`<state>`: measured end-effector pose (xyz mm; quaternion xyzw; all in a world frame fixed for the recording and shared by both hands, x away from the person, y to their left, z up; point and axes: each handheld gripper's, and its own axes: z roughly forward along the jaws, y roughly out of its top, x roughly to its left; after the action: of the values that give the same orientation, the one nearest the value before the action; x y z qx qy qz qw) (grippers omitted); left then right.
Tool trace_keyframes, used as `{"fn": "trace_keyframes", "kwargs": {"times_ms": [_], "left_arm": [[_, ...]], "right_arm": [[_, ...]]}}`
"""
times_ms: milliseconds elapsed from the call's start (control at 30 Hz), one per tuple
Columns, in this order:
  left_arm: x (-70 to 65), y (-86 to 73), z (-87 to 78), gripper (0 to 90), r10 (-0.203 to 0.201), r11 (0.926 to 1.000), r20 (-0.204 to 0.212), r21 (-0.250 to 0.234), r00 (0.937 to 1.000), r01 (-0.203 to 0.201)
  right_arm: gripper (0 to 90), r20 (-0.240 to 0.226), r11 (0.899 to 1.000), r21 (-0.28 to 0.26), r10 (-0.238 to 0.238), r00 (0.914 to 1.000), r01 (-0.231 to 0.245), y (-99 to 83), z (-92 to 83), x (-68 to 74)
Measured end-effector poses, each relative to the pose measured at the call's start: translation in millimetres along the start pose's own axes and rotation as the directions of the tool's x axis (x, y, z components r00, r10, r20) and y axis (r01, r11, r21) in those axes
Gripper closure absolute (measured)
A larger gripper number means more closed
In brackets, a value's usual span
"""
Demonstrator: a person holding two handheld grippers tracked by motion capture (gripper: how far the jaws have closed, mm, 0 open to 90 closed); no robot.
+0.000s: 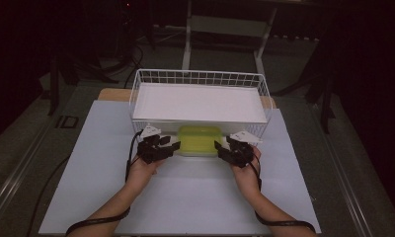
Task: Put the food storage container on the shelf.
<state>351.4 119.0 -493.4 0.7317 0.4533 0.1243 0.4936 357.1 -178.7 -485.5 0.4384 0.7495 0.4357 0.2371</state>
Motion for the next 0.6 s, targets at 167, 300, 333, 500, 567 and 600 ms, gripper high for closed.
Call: {"fn": "trace_keyframes", "kwargs": {"times_ms": [167, 300, 333, 500, 567, 600], "left_arm": [[-10.8, -3.0, -16.3, 47.7, 0.018, 0.9997, 0.036, -0.020, 0.9992, -0.017], [-21.1, -7.9, -28.2, 40.6, 0.029, 0.9989, 0.052, -0.039, 0.9982, -0.027], [-22.0, -8.5, -29.5, 40.2, 0.029, 0.9988, 0.059, -0.042, 0.9978, -0.027], [-24.4, -20.5, -37.7, 29.1, 0.024, 0.9989, 0.121, -0.044, 0.9923, -0.019], [-24.4, -25.4, -37.8, 22.4, 0.036, 0.9987, 0.121, -0.041, 0.9920, -0.031], [-24.5, -27.1, -37.3, 12.2, 0.035, 0.9989, 0.115, -0.035, 0.9927, -0.032]], "right_arm": [[48.4, -0.039, 1.000, 0.001, -0.015, 0.9991, 0.015, -1.4, -10.1, 10.7], [50.4, -0.068, 1.000, 0.006, -0.028, 0.9973, 0.028, -4.5, -14.5, 21.4], [50.7, -0.074, 1.000, 0.005, -0.029, 0.9968, 0.030, -5.6, -15.1, 24.1], [61.9, -0.108, 0.999, 0.023, -0.040, 0.9934, 0.043, -9.8, -13.1, 32.0], [65.0, -0.109, 0.998, 0.029, -0.051, 0.9928, 0.054, -10.8, -11.5, 35.1], [68.5, -0.114, 0.998, 0.036, -0.051, 0.9922, 0.055, -11.2, -10.7, 36.3]]}}
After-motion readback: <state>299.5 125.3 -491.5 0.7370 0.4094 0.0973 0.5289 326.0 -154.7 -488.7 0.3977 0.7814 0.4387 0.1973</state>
